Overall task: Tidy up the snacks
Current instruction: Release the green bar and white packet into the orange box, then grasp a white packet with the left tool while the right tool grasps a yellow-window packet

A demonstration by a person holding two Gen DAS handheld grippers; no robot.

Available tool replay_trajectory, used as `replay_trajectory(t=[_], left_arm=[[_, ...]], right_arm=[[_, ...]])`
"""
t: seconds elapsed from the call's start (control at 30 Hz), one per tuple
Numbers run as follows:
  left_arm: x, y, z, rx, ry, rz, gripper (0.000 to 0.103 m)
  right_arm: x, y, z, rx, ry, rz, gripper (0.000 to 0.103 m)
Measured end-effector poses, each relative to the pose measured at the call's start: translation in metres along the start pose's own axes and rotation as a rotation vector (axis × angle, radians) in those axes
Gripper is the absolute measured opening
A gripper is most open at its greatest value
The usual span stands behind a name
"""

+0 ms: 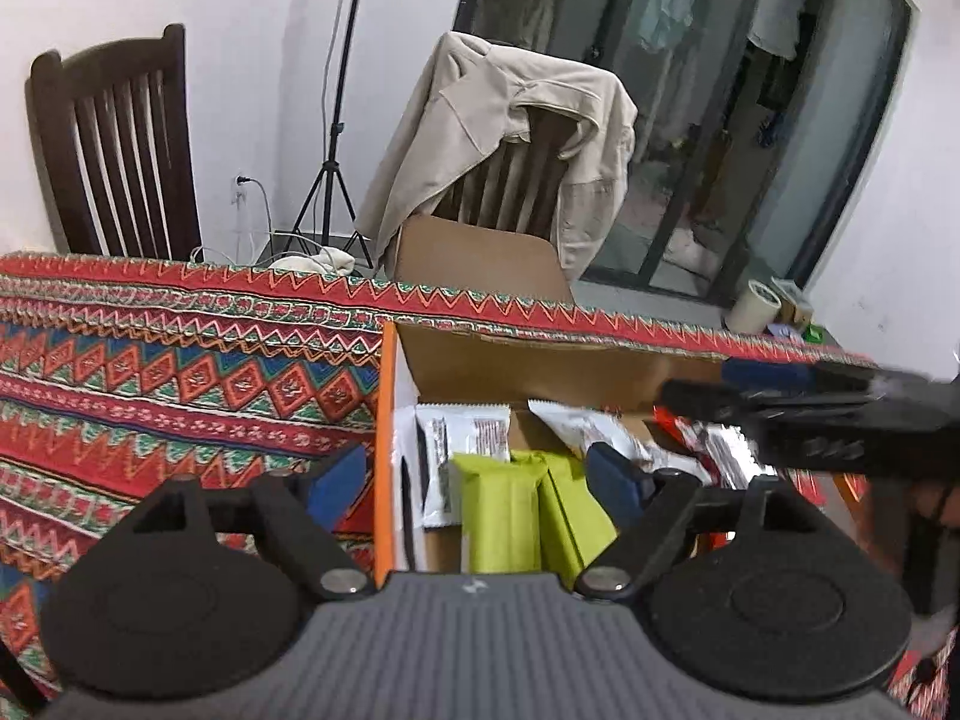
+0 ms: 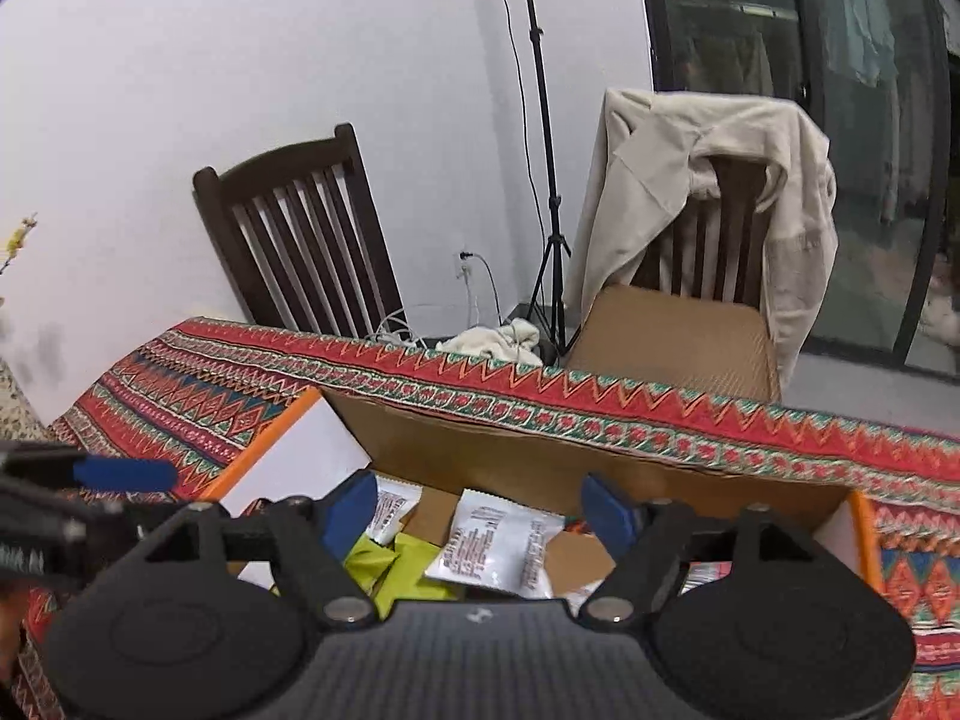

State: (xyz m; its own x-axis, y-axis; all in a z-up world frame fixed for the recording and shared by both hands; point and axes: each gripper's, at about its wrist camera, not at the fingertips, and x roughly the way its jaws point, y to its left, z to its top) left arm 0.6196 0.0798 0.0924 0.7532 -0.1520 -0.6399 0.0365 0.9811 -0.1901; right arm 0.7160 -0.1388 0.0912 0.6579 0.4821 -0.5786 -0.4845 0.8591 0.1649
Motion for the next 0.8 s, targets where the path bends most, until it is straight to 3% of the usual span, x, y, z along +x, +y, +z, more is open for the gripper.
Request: replay_trajectory(t=[0.17, 0.3, 0.4, 0.6, 0.8], left_arm=[[-0.043, -0.006, -0.012, 0.082, -0.033, 0.033, 0.086], [-0.096, -0.013, -0.026, 0.124, -0.089, 0.024, 0.091], [-0.14, -0.02, -0.04, 0.158, -0.138, 0.013, 0.097], [-0.226, -0.031, -0.087, 0.198, -0.252, 0.022, 0.103], [-0.286, -0.041, -0.155, 0.248, -0.335, 0.055, 0.103]], right_arm=[[-0.063, 0.0, -0.001, -0.041, -0.035, -0.013, 0.075], [-0.132, 0.003, -0.008, -0.063, -0.1, -0.045, 0.09], [-0.185, 0.007, -0.021, -0.077, -0.137, -0.069, 0.091], [-0.285, 0.025, -0.069, -0.114, -0.213, -0.128, 0.103], [-0.37, 0.051, -0.136, -0.144, -0.277, -0.158, 0.103]])
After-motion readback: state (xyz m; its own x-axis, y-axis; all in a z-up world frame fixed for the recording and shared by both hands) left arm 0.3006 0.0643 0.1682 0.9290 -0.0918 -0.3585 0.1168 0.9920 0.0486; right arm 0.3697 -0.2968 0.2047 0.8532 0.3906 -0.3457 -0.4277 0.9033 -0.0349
